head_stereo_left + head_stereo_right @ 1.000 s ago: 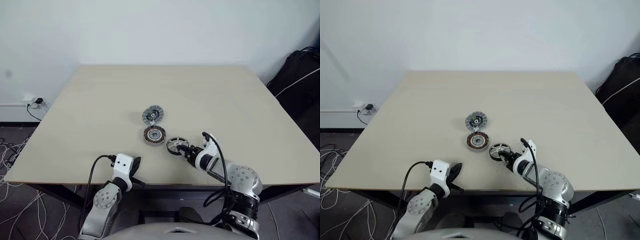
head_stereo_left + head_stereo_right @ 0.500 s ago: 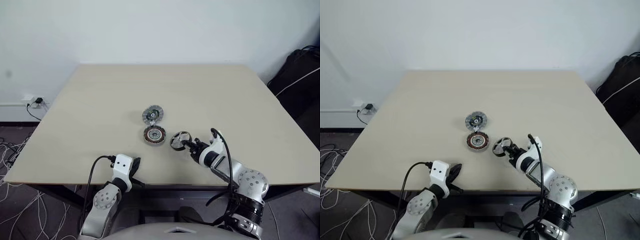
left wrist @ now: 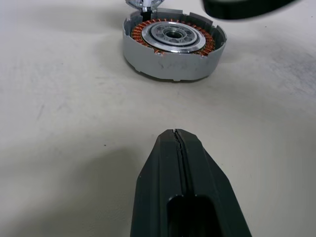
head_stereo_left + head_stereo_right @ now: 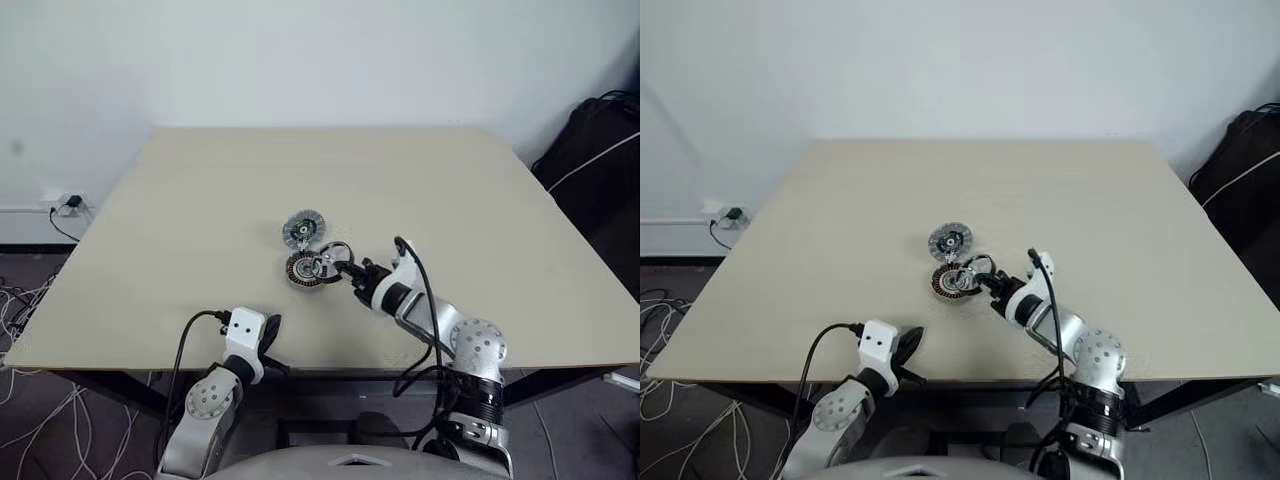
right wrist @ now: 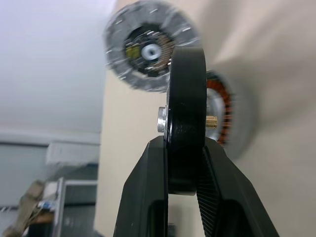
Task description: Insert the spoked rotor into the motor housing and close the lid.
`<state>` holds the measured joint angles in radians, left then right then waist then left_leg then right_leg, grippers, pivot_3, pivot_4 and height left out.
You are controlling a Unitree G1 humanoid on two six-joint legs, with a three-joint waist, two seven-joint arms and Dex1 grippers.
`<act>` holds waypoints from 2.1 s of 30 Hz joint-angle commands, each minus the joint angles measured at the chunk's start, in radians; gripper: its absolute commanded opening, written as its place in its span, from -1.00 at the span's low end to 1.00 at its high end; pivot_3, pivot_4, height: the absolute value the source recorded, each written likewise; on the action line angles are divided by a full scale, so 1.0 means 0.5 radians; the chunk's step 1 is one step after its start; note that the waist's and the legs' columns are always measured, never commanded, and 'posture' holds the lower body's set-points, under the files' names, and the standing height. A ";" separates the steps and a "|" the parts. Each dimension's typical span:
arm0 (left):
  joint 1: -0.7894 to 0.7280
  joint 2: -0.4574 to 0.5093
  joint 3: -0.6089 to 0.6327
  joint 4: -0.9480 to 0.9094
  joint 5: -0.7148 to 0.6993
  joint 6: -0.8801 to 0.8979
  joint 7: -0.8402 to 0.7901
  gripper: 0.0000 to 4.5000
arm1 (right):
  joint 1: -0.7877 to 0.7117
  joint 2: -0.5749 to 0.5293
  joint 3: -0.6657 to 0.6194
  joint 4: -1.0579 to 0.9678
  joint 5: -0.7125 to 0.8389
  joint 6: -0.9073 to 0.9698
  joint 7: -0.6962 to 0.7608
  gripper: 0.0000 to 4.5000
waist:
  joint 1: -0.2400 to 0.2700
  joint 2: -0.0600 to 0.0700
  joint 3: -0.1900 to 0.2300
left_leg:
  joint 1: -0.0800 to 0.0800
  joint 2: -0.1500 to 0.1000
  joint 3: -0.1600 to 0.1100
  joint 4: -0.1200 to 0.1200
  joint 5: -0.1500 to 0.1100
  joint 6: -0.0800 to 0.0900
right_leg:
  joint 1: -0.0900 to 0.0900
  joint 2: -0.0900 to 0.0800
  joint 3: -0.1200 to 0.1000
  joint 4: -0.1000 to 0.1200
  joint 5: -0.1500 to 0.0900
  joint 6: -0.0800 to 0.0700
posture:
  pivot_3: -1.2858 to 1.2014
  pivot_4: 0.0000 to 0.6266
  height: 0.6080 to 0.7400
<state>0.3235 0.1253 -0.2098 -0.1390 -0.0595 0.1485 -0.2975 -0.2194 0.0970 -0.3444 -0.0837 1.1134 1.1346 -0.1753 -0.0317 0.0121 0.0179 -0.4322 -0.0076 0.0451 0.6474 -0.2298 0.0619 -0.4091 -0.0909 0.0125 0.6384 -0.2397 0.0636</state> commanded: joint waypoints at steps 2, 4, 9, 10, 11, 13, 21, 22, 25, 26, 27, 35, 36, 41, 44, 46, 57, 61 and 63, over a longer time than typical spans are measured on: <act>0.003 0.006 0.006 -0.117 -0.005 -0.010 0.013 -1.00 | -0.062 0.251 0.156 0.105 0.041 -0.109 0.090 -0.80 | -0.005 -0.001 0.001 | 0.000 0.000 0.000 0.000 0.000 0.000 | 0.000 0.000 0.000 0.000 0.000 0.000 | 0.03 -1.00 1.00; 0.007 0.010 0.015 -0.105 -0.007 -0.020 0.013 -1.00 | -0.103 0.250 0.189 0.206 0.011 -0.153 0.126 -0.80 | -0.006 -0.001 0.001 | 0.000 0.000 0.000 0.000 0.000 0.000 | 0.000 0.000 0.000 0.000 0.000 0.000 | 0.03 -1.00 1.00; 0.013 0.014 0.018 -0.092 -0.007 -0.033 0.016 -1.00 | -0.214 0.231 0.254 0.434 -0.063 -0.264 0.227 -0.80 | -0.008 -0.001 0.001 | 0.001 0.000 0.000 0.000 0.000 0.000 | 0.000 0.000 0.000 0.001 0.000 0.000 | 0.03 -1.00 1.00; 0.014 0.014 0.016 -0.094 -0.005 -0.033 0.018 -1.00 | -0.235 0.226 0.263 0.477 -0.082 -0.283 0.249 -0.80 | -0.007 -0.001 0.001 | 0.000 0.000 0.000 0.000 0.000 0.000 | 0.000 0.000 0.000 0.001 0.000 0.000 | 0.03 -1.00 1.00; 0.016 0.015 0.016 -0.095 -0.005 -0.033 0.019 -1.00 | -0.247 0.224 0.269 0.504 -0.095 -0.296 0.265 -0.80 | -0.007 -0.001 0.001 | 0.000 0.000 0.000 0.000 0.000 0.000 | 0.000 0.000 0.000 0.001 0.000 0.000 | 0.03 -1.00 1.00; 0.021 0.012 0.010 -0.108 0.000 -0.026 0.027 -1.00 | -0.275 0.215 0.282 0.569 -0.131 -0.319 0.297 -0.80 | -0.007 -0.001 0.001 | 0.000 0.000 0.000 0.000 0.000 0.000 | 0.000 0.000 0.000 0.001 0.000 0.000 | 0.03 -1.00 1.00; 0.041 0.010 0.006 -0.149 0.001 -0.005 0.039 -1.00 | -0.295 0.196 0.272 0.627 -0.172 -0.344 0.347 -0.80 | -0.008 -0.001 0.001 | 0.001 0.000 0.000 0.000 0.000 0.000 | 0.000 -0.002 0.000 0.002 0.001 0.000 | 0.03 -1.00 1.00; 0.042 0.011 0.006 -0.150 0.000 -0.006 0.038 -1.00 | -0.294 0.195 0.266 0.624 -0.167 -0.346 0.349 -0.80 | -0.008 -0.001 0.001 | 0.001 0.000 0.000 0.000 0.000 0.000 | 0.000 -0.002 0.000 0.002 0.001 0.000 | 0.03 -1.00 1.00; 0.042 0.013 0.006 -0.145 -0.001 -0.009 0.034 -1.00 | -0.298 0.194 0.249 0.629 -0.158 -0.357 0.346 -0.80 | -0.008 -0.001 0.001 | 0.001 0.000 0.000 0.000 0.000 0.000 | 0.000 -0.003 0.000 0.002 0.000 0.000 | 0.03 -1.00 1.00; 0.041 0.013 0.006 -0.143 -0.001 -0.009 0.033 -1.00 | -0.299 0.194 0.244 0.634 -0.158 -0.361 0.345 -0.80 | -0.008 -0.001 0.001 | 0.000 0.000 0.000 0.000 0.000 0.000 | -0.001 -0.003 0.000 0.002 0.000 0.000 | 0.03 -1.00 1.00; 0.040 0.013 0.006 -0.142 -0.001 -0.009 0.032 -1.00 | -0.300 0.194 0.241 0.638 -0.159 -0.364 0.345 -0.80 | -0.008 -0.001 0.001 | 0.000 0.000 0.000 0.000 0.000 0.000 | -0.001 -0.003 0.000 0.002 0.000 0.000 | 0.03 -1.00 1.00; 0.031 0.010 0.006 -0.128 -0.002 -0.012 0.030 -1.00 | -0.310 0.184 0.198 0.664 -0.172 -0.391 0.344 -0.80 | -0.008 -0.001 0.001 | 0.000 0.000 0.000 0.000 0.000 0.000 | -0.001 -0.003 0.000 0.002 0.000 0.000 | 0.03 -1.00 1.00; 0.026 0.010 0.007 -0.124 -0.002 -0.012 0.029 -1.00 | -0.313 0.183 0.197 0.676 -0.179 -0.399 0.346 -0.80 | -0.008 -0.001 0.001 | 0.000 0.000 0.000 0.000 0.000 0.000 | -0.001 -0.003 0.000 0.002 0.000 0.000 | 0.03 -1.00 1.00; 0.018 0.011 0.011 -0.110 -0.003 -0.017 0.028 -1.00 | -0.322 0.179 0.202 0.716 -0.212 -0.432 0.363 -0.80 | -0.009 -0.001 0.001 | 0.000 -0.001 0.000 0.000 0.000 0.000 | -0.001 -0.003 0.000 0.002 0.001 0.000 | 0.03 -1.00 1.00; 0.017 0.013 0.017 -0.092 -0.005 -0.029 0.024 -1.00 | -0.335 0.172 0.193 0.742 -0.229 -0.456 0.377 -0.80 | -0.009 -0.001 0.000 | 0.000 -0.001 0.000 0.000 0.000 0.000 | -0.001 -0.003 0.000 0.002 0.000 0.000 | 0.03 -1.00 1.00; 0.013 0.016 0.023 -0.069 -0.008 -0.044 0.018 -1.00 | -0.344 0.166 0.192 0.757 -0.239 -0.470 0.387 -0.80 | -0.008 -0.001 0.000 | 0.000 -0.001 0.000 0.000 0.000 0.000 | -0.001 -0.003 0.000 0.002 0.001 0.000 | 0.03 -1.00 1.00; -0.006 0.014 0.025 -0.010 -0.011 -0.086 0.007 -1.00 | -0.365 0.162 0.156 0.763 -0.252 -0.493 0.424 -0.80 | -0.008 -0.001 0.000 | 0.001 -0.001 0.000 0.000 0.000 0.000 | -0.001 -0.003 0.000 0.003 0.001 0.000 | 0.03 -1.00 1.00; -0.010 0.010 0.020 -0.022 -0.006 -0.077 0.012 -1.00 | -0.368 0.149 0.146 0.778 -0.278 -0.498 0.425 -0.80 | -0.008 -0.001 0.000 | 0.001 -0.001 0.000 0.000 0.000 0.000 | -0.001 -0.004 0.001 0.003 0.001 0.000 | 0.03 -1.00 1.00; -0.008 0.009 0.018 -0.030 -0.005 -0.074 0.016 -1.00 | -0.368 0.145 0.135 0.788 -0.288 -0.500 0.426 -0.80 | -0.009 -0.001 0.000 | 0.001 -0.001 0.000 0.000 0.000 0.000 | -0.001 -0.004 0.001 0.004 0.001 0.000 | 0.03 -1.00 1.00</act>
<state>0.3318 0.1297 -0.2029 -0.1225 -0.0599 0.1254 -0.2874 -0.3708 0.1420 -0.2654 0.3153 0.9609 0.8969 0.0227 -0.0360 0.0118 0.0180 -0.4317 -0.0081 0.0451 0.6474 -0.2299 0.0617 -0.4096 -0.0928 0.0128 0.6403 -0.2395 0.0635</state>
